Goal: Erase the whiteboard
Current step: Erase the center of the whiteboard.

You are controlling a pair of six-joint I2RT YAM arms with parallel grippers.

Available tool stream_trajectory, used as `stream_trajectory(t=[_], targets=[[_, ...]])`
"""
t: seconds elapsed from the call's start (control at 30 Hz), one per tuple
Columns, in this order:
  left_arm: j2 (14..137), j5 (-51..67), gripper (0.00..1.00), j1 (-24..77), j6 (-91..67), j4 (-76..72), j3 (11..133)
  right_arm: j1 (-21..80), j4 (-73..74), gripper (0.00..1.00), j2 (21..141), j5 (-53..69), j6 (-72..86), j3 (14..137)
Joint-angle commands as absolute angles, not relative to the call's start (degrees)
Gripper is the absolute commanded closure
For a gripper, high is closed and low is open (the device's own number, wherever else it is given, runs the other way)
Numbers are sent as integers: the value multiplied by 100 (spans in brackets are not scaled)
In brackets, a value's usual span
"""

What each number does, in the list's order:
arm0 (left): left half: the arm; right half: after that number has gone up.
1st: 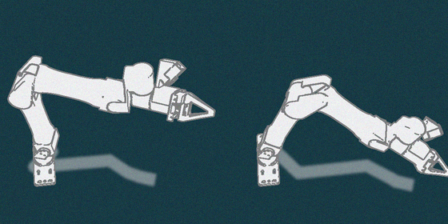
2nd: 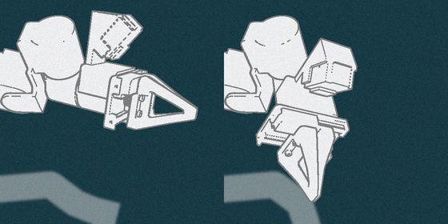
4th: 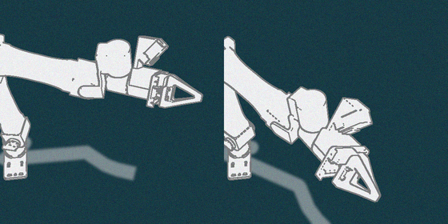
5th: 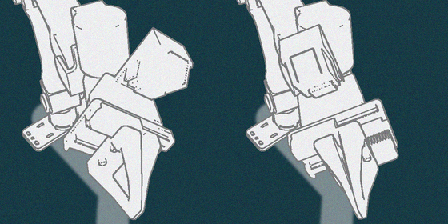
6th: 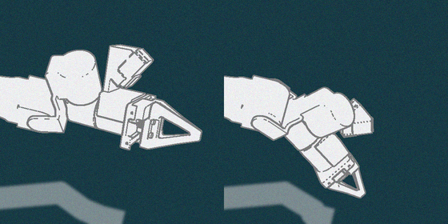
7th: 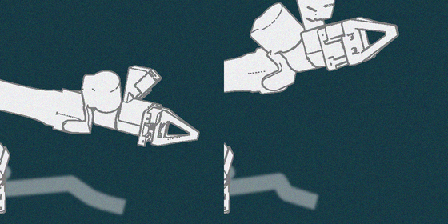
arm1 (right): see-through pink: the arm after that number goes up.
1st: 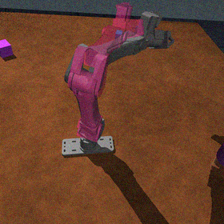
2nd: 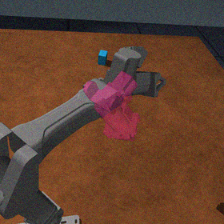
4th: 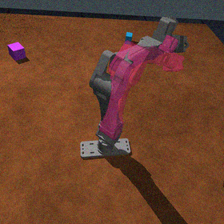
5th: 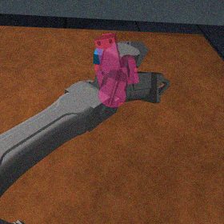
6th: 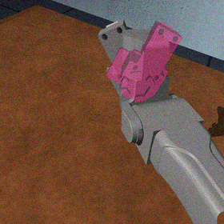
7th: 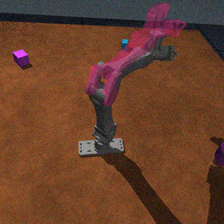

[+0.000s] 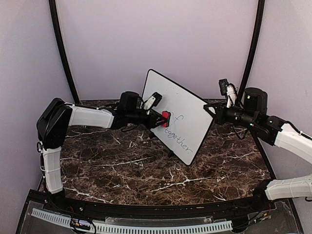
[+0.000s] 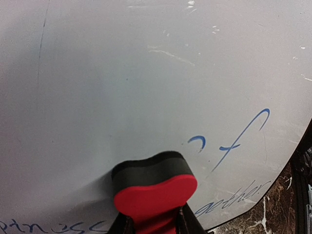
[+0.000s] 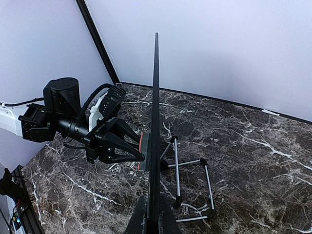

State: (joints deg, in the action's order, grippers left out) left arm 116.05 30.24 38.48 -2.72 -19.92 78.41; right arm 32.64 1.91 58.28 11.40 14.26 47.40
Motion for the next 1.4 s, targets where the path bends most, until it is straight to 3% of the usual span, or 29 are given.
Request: stream_trajectory(t=[0.0, 0.3, 0.87, 1.17, 1.37], targets=[[11728, 3066, 84, 3900, -273, -1924, 7989, 3497, 708, 100, 5919, 1907, 896, 4588], [11643, 3070, 84, 3997, 164, -1119, 9191, 3502, 721, 100, 5913, 1887, 883, 4615], [11703, 2687, 85, 4251, 296, -826, 8032, 3516, 711, 100, 5999, 1934, 870, 4636], [11681, 2360, 84, 4181, 433, -788, 8835, 3516, 753, 100, 5964, 1901, 854, 4643], [11772, 2776, 84, 3897, 252, -738, 9357, 3516, 724, 100, 5939, 1901, 871, 4606]])
